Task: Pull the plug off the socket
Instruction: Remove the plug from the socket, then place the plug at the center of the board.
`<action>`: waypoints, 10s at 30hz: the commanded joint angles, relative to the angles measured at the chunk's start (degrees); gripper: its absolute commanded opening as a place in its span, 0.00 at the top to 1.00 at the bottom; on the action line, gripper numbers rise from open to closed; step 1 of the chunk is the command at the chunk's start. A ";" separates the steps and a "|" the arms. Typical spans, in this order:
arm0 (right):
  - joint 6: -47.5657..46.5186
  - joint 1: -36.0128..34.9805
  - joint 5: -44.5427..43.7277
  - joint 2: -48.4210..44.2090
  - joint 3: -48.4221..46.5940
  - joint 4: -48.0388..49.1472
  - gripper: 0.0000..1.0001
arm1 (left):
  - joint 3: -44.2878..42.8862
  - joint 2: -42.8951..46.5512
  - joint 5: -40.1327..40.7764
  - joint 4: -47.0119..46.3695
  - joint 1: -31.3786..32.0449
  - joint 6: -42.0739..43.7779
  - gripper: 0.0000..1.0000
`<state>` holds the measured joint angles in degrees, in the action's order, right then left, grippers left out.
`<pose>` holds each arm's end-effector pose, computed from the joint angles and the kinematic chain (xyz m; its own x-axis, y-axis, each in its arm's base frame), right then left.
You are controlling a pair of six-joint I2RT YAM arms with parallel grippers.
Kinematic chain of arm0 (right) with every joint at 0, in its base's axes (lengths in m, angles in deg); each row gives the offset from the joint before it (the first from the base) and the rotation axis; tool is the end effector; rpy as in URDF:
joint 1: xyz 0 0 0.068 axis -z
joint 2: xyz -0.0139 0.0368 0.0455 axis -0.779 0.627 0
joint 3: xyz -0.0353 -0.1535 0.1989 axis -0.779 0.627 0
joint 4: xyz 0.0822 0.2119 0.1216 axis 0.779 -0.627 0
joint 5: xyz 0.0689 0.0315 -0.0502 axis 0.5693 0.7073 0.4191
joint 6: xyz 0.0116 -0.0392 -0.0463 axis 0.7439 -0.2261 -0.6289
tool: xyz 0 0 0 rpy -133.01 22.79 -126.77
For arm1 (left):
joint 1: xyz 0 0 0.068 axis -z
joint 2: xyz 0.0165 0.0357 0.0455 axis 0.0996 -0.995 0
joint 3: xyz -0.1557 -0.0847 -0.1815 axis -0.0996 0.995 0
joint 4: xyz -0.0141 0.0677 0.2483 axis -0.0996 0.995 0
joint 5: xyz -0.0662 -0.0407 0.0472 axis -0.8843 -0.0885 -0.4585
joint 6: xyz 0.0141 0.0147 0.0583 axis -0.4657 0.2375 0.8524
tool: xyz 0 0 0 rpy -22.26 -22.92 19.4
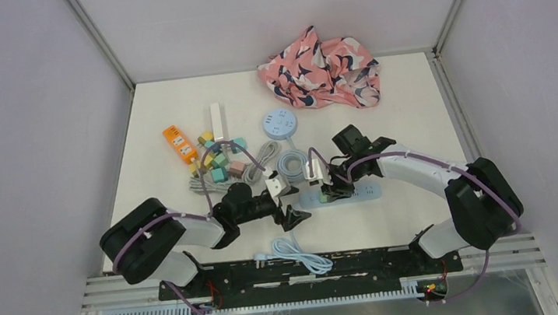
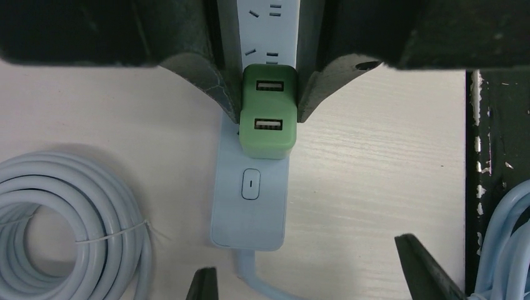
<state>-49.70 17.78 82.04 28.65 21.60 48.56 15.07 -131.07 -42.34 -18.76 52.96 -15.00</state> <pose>0.2076 0.1696 0.1644 0.0374 -0.7446 -0.6665 -0.9977 -0.0660 0.0178 0.1541 -0.1967 0.1335 -0.1500 0.1189 -0.9815 0.9481 0.2988 -0.1087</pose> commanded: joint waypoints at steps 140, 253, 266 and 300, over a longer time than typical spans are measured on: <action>10.05 25.44 40.15 -6.46 -11.10 -14.88 0.98 | -18.74 1.94 7.99 17.00 -0.39 -6.24 0.24; 73.41 26.10 28.90 12.31 -11.07 8.54 0.84 | -48.33 -10.12 43.15 55.43 13.51 -29.80 0.15; 73.61 26.11 29.09 12.28 -10.97 8.54 0.84 | -55.87 -17.43 47.41 61.79 13.54 -26.99 0.44; 64.75 27.05 30.39 11.32 -13.99 2.61 0.59 | -24.42 5.95 50.04 56.04 -14.40 -33.36 0.92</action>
<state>16.28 44.51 111.98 41.09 9.95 50.94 -9.56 -126.50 9.68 39.46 40.28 -45.10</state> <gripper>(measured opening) 0.407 0.522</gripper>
